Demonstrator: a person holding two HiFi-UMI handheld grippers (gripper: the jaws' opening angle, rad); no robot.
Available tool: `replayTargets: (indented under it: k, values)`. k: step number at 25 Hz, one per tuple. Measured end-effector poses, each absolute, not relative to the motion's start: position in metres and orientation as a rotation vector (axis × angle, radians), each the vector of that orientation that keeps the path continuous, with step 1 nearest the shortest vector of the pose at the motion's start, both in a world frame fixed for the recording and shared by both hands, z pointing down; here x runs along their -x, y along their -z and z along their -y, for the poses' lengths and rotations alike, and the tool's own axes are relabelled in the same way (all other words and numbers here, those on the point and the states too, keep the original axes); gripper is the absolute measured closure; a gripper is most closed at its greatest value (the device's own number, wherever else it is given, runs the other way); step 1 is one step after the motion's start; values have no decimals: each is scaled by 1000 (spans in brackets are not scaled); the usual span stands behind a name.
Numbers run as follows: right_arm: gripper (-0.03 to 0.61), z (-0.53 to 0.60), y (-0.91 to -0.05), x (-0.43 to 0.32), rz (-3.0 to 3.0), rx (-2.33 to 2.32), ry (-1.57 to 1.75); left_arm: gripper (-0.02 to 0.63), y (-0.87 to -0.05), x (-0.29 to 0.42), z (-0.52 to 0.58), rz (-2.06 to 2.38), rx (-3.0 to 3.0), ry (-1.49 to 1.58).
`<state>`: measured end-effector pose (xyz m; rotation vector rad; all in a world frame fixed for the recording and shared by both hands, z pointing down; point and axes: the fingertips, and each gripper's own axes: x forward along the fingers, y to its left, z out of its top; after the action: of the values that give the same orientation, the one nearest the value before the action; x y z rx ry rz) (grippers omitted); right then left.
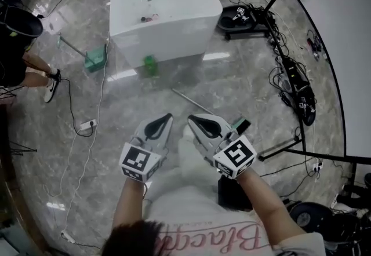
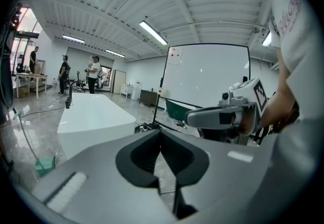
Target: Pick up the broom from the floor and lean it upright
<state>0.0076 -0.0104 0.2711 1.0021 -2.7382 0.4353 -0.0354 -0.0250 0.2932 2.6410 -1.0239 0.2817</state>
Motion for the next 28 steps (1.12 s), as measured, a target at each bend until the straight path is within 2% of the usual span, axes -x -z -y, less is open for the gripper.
replayTargets:
  k: [10,28]
  values:
    - [577,119,-335,-30,2650,-917,-517,621,-357,27,128,1069,-2517,-396]
    - [577,154,-582,-23,2325,-897,-696,620,-571,4,192,959,-2375,-480]
